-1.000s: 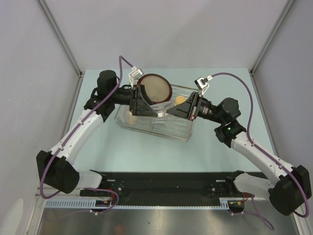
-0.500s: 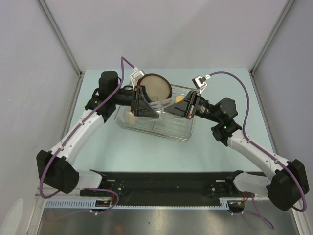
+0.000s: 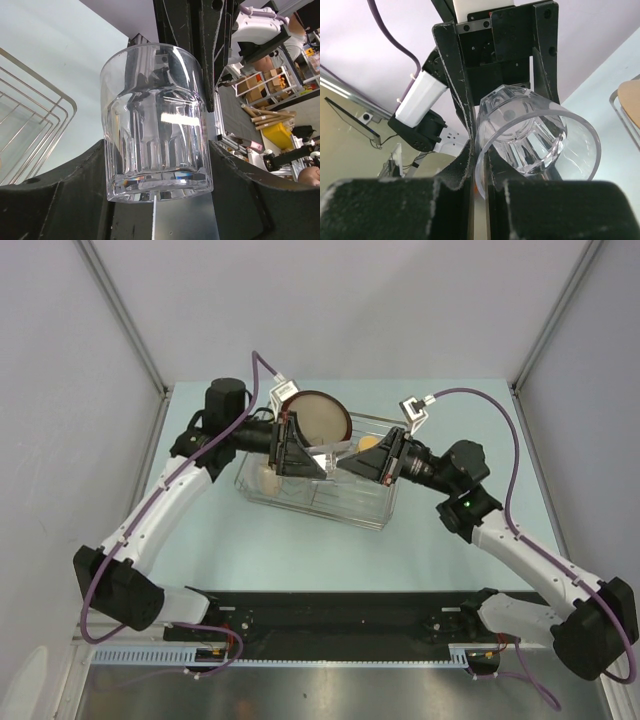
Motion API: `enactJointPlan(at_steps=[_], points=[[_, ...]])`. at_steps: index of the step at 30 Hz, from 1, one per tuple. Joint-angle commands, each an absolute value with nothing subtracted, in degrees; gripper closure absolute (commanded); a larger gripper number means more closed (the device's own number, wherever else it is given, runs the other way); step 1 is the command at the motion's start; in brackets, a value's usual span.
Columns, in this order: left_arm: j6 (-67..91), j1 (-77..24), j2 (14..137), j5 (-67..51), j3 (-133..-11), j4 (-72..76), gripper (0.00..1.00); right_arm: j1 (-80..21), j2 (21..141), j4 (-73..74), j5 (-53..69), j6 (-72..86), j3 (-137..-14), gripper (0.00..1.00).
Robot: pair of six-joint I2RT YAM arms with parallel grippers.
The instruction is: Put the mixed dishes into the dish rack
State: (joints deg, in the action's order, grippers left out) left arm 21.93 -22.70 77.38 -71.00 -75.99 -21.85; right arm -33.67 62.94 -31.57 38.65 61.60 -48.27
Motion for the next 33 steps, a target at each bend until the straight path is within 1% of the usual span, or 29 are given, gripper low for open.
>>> enactJointPlan(at_steps=[1, 2, 4, 5, 6, 7, 8, 10, 11, 12, 15, 17, 19, 20, 22, 24, 25, 26, 28, 33], points=[[19.69, -21.10, 77.52, -68.12, -82.61, -22.06, 0.89, -34.72, 61.87, -22.95, 38.76, 55.99, -49.66, 1.00], [19.51, -21.01, 78.04, -68.03, -84.10, -22.58, 0.89, -34.80, 61.96, -21.98, 38.67, 55.20, -49.57, 1.00], [18.20, -21.01, 78.92, -66.10, -86.38, -24.68, 0.93, -34.54, 61.70, -19.01, 38.58, 54.23, -49.66, 1.00], [15.32, -21.01, 80.14, -63.66, -89.62, -28.79, 0.97, -34.11, 61.00, -17.42, 38.32, 53.36, -49.66, 0.89], [13.64, -21.09, 81.03, -62.24, -91.48, -31.00, 0.99, -33.41, 60.47, -15.31, 38.15, 52.65, -49.66, 0.77], [11.88, -21.09, 81.82, -60.83, -93.15, -33.29, 1.00, -32.35, 59.77, -10.25, 37.62, 51.86, -49.66, 0.67], [8.91, -21.18, 83.31, -59.86, -95.86, -36.96, 1.00, -29.99, 58.98, -7.50, 37.36, 51.07, -49.57, 0.53], [6.34, -21.53, 84.72, -56.79, -97.99, -39.89, 1.00, -27.52, 55.38, -0.40, 36.22, 48.44, -49.66, 0.39], [3.89, -21.79, 85.42, -55.65, -99.74, -42.60, 1.00, -25.16, 53.81, 2.17, 35.60, 47.64, -49.57, 0.16], [2.56, -22.58, 86.73, -53.81, -100.80, -44.28, 1.00, -24.01, 52.31, 4.98, 35.16, 46.77, -49.57, 0.01], [-2.89, -25.47, 89.64, -50.38, -104.49, -50.00, 1.00, -18.21, 47.38, 8.07, 36.03, 46.84, -49.66, 0.00], [-8.33, -27.94, 91.75, -43.62, -109.23, -55.87, 1.00, -13.65, 43.52, 9.40, 35.86, 47.37, -49.66, 0.00], [-13.50, -32.15, 97.10, -37.21, -113.97, -63.23, 1.00, -11.17, 38.00, 10.81, 31.59, 48.25, -49.66, 0.00], [-14.67, -33.21, 99.21, -35.87, -118.69, -65.28, 1.00, -10.29, 36.23, 10.98, 29.99, 48.25, -49.66, 0.00], [-16.51, -35.59, 104.29, -34.11, -122.76, -69.06, 1.00, -7.83, 33.76, 12.30, 26.48, 48.43, -49.75, 0.00], [-18.27, -37.34, 107.39, -30.77, -128.30, -71.53, 1.00, -6.16, 32.08, 14.31, 26.19, 48.52, -49.66, 0.00], [-20.11, -37.88, 110.80, -29.28, -131.80, -73.81, 1.00, -5.80, 31.91, 15.20, 26.28, 48.52, -49.57, 0.00], [-20.82, -38.32, 112.22, -26.74, -133.23, -74.79, 1.00, -5.80, 31.64, 15.99, 26.02, 48.43, -49.57, 0.00], [-23.19, -39.20, 115.12, -25.23, -135.69, -77.59, 1.00, -5.71, 30.94, 17.93, 24.88, 47.90, -49.66, 0.00], [-27.15, -41.39, 119.70, -20.31, -134.30, -78.75, 1.00, -5.45, 28.74, 20.12, 22.33, 47.81, -49.57, 0.00]])
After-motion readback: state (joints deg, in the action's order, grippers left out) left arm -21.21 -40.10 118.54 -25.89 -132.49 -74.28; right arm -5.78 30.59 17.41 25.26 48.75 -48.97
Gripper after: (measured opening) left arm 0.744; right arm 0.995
